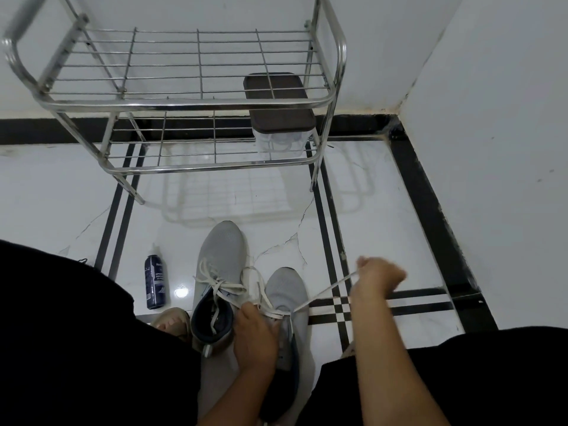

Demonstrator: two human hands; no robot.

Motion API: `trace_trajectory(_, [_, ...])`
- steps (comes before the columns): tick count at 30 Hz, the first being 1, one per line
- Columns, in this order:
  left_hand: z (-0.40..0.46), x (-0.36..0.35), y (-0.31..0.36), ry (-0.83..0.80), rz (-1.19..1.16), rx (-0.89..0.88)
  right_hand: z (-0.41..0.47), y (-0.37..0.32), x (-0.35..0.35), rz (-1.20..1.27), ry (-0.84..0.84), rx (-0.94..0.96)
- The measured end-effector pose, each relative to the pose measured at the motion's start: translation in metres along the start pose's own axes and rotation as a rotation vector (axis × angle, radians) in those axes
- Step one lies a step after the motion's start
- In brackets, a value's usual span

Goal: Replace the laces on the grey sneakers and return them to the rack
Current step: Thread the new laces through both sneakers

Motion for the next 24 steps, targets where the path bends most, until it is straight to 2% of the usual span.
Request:
trace_trajectory(1, [0.0,-0.001,-0.002,-0.021,-0.05,0.014,0.004,-0.041,0.028,0.135,0.145,0.197])
trace_trajectory(3, [-0.001,-0.003,-0.003,-0.056,-0.106,0.014,-0.01,-0.089,0.09,0.458,0.414,0.361])
trace_trajectory(4, [-0.002,-0.003,-0.004,-0.073,-0.101,0.011,-0.018,-0.105,0.101,0.506,0.432,0.439])
trace_trajectory(6, [-0.003,-0.005,-0.004,-0.114,-0.048,0.002,-0.026,-0.115,0.071,0.352,0.189,0.508])
trace_trajectory(8, [-0.004,-0.006,-0.002,-0.145,0.003,-0.019,-0.039,-0.074,-0.003,-0.113,-0.223,0.494])
trace_trajectory(10, [-0.003,-0.005,-0.003,-0.163,-0.002,-0.006,-0.075,0.009,-0.068,-0.568,-0.646,0.491])
trace_trajectory(12, [-0.004,-0.006,-0.002,-0.186,-0.03,0.02,-0.103,0.07,-0.089,-0.792,-0.804,0.551])
trace_trajectory(16, [-0.004,-0.005,-0.009,-0.2,-0.036,0.043,-0.125,0.095,-0.093,-0.863,-0.858,0.655])
trace_trajectory(17, [-0.004,-0.005,-0.01,-0.196,-0.03,0.04,-0.119,0.091,-0.09,-0.869,-0.831,0.622])
trace_trajectory(19, [-0.003,-0.007,-0.011,-0.194,-0.017,0.028,-0.087,0.068,-0.066,-0.705,-0.568,0.442])
trace_trajectory(22, [-0.002,-0.008,-0.01,-0.191,-0.017,0.02,-0.039,0.048,0.013,-0.153,-0.028,-0.037])
trace_trajectory(24, [-0.003,-0.009,-0.009,-0.197,0.022,-0.001,-0.029,0.058,0.035,0.222,0.133,-0.309])
Point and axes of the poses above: each hand's wrist, its own z-axis towards the middle knuckle, its own x-axis out of the back of the hand, y = z × x, the point moved 10 cm from there along z, towards the middle knuckle, and after that the axes turned 6 degrees about y, right-handed, at the moved point
